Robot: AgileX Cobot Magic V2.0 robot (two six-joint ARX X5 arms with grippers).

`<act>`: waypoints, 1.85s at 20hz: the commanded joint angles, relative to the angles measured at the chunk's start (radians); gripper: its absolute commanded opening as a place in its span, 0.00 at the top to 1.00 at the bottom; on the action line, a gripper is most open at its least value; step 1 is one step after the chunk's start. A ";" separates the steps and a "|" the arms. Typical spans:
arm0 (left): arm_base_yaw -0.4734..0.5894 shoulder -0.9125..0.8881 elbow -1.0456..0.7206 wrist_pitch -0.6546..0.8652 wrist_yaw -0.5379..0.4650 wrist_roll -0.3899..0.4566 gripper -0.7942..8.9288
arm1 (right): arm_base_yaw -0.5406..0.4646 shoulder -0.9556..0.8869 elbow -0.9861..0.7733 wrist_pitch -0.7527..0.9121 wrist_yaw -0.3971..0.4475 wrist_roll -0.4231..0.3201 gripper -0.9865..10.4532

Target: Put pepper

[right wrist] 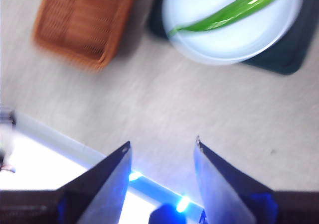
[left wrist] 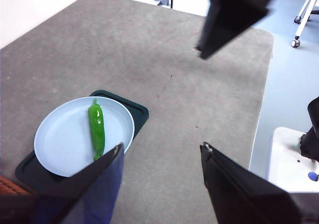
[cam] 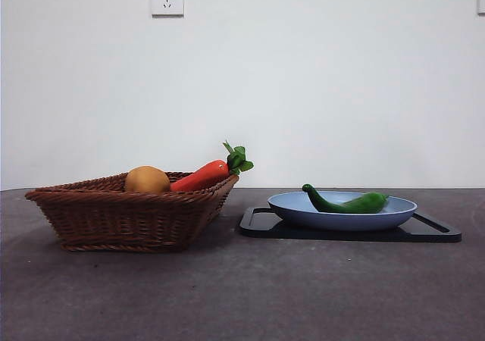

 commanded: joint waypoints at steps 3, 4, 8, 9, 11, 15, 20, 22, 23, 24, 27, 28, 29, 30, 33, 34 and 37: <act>-0.009 0.007 0.018 -0.019 0.001 -0.008 0.65 | 0.080 -0.049 0.020 -0.018 0.002 -0.018 0.77; -0.009 0.007 0.018 -0.024 0.001 -0.010 0.70 | 0.094 -0.051 0.020 -0.017 0.003 -0.018 0.83; -0.009 0.007 0.018 -0.032 0.002 -0.011 0.91 | 0.113 -0.050 0.020 -0.016 0.002 -0.052 0.91; -0.009 0.007 0.018 -0.031 0.002 -0.011 0.91 | 0.112 -0.050 0.020 -0.011 0.000 -0.051 0.91; -0.009 0.007 0.018 -0.032 0.002 -0.011 0.91 | 0.112 -0.051 0.020 -0.006 -0.001 -0.011 0.90; -0.009 0.007 0.018 -0.023 0.002 -0.010 0.91 | 0.093 -0.051 0.020 -0.006 0.003 0.001 0.90; -0.009 0.007 0.018 -0.024 0.000 -0.008 0.91 | 0.076 -0.051 0.020 -0.006 0.002 0.001 0.90; -0.008 0.007 0.018 -0.018 -0.055 0.041 0.91 | 0.076 -0.051 0.020 -0.006 0.002 0.001 0.90; -0.008 0.007 0.018 -0.021 -0.117 0.048 0.91 | 0.076 -0.051 0.020 -0.006 0.002 0.001 0.90; -0.003 0.007 0.018 -0.025 -0.168 0.047 0.91 | 0.076 -0.051 0.020 -0.006 0.002 0.001 0.90; 0.030 -0.006 0.018 -0.023 -0.219 0.080 0.91 | 0.076 -0.051 0.020 -0.006 0.002 0.001 0.90; 0.053 -0.019 0.017 0.004 -0.254 0.092 0.91 | 0.076 -0.051 0.020 -0.006 0.002 0.001 0.90; 0.086 -0.042 0.016 0.048 -0.261 0.065 0.91 | 0.076 -0.051 0.020 -0.006 0.002 0.001 0.90; 0.127 -0.066 0.016 0.092 -0.257 0.051 0.91 | 0.076 -0.051 0.020 -0.006 0.002 0.001 0.90; 0.285 -0.156 0.014 0.185 -0.261 0.052 0.91 | 0.076 -0.051 0.020 -0.006 0.002 0.001 0.90; 0.347 -0.189 0.014 0.196 -0.260 0.052 0.91 | 0.076 -0.051 0.020 -0.006 0.002 0.001 0.90; 0.525 -0.306 -0.024 0.217 -0.260 0.050 0.91 | 0.076 -0.051 0.020 -0.006 0.002 0.001 0.90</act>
